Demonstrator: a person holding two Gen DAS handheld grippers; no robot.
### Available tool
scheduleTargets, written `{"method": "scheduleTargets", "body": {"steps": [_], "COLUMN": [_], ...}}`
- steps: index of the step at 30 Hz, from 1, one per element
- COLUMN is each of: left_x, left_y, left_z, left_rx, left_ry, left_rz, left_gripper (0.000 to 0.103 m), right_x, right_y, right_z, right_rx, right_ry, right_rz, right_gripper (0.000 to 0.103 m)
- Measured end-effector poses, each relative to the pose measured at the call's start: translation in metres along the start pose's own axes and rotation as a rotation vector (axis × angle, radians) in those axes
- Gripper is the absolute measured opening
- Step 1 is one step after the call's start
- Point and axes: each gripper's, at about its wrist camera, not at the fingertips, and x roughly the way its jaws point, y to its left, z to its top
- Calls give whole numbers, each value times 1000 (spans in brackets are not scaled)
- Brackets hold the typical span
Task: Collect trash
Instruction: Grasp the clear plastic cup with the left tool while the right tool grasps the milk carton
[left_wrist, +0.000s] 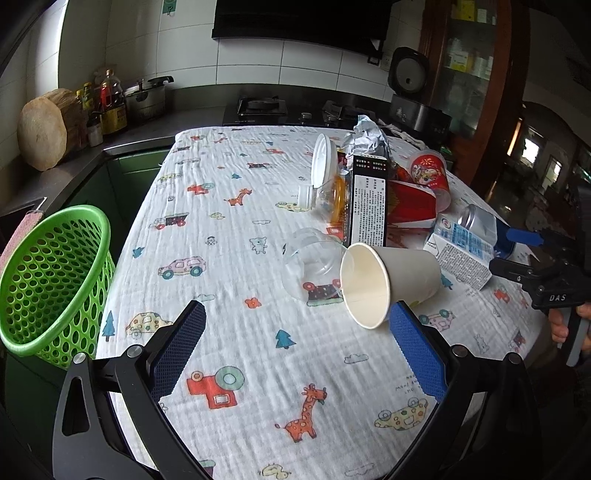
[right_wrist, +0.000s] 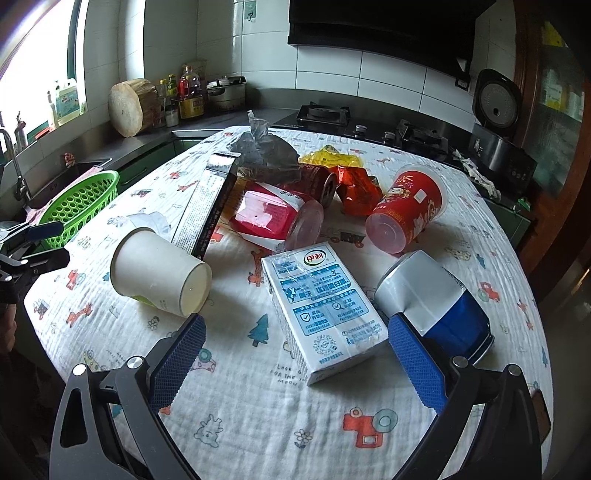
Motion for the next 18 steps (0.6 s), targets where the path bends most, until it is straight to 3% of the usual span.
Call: {"method": "scheduleTargets", "body": {"steps": [9,13,18], "left_x": [22,38,66], "left_y": [12,8,7], "left_z": [22,35,51], "left_rx": [-127,-163,-229], "left_ry": [40,74,143], "left_rz": [-34,-47,-65], "left_gripper": [97,97,97], "right_x": [37,57,72], "right_y": [-8,-6,-8], "right_z": [17,21,26], "right_rx": [-97,-132,-148], "right_ry": [78,118,157], "right_rz": [18,29,31], "right_gripper": [95,84,80]}}
